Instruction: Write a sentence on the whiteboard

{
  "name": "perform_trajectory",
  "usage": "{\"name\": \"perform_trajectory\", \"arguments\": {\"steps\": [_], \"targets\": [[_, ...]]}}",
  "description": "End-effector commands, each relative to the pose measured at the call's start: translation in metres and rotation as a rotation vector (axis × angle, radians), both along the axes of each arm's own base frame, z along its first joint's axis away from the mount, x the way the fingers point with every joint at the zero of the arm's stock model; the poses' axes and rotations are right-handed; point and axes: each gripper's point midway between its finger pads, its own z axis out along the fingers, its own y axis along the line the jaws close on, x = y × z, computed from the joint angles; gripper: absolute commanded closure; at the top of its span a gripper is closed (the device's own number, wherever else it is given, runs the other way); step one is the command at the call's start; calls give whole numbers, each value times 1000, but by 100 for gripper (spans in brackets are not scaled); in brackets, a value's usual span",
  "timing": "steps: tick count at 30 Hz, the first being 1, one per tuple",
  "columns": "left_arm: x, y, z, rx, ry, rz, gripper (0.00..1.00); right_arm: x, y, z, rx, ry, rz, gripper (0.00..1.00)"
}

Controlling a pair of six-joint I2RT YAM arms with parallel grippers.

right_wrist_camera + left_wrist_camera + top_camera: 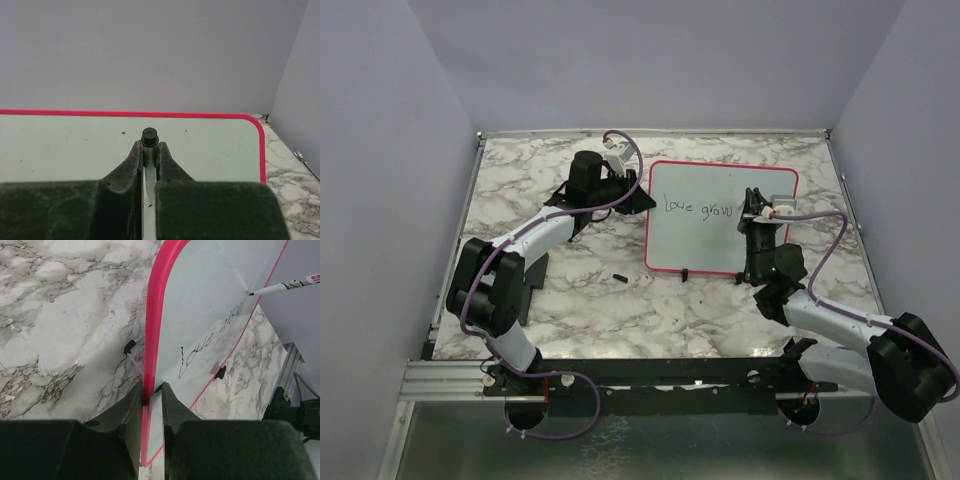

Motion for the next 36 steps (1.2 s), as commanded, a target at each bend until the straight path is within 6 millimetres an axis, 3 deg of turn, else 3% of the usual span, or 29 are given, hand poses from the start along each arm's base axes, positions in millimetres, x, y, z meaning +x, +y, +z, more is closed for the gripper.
{"name": "perform_trajectory", "arguments": {"steps": [1, 15, 36], "targets": [[-1, 2, 17, -15, -39, 9, 96, 4, 4, 11, 4, -25, 16, 99], [-1, 1, 18, -17, -42, 6, 96, 6, 14, -5, -7, 26, 67, 99], [0, 2, 18, -17, -41, 9, 96, -1, 2, -21, -8, 64, 29, 99]]}}
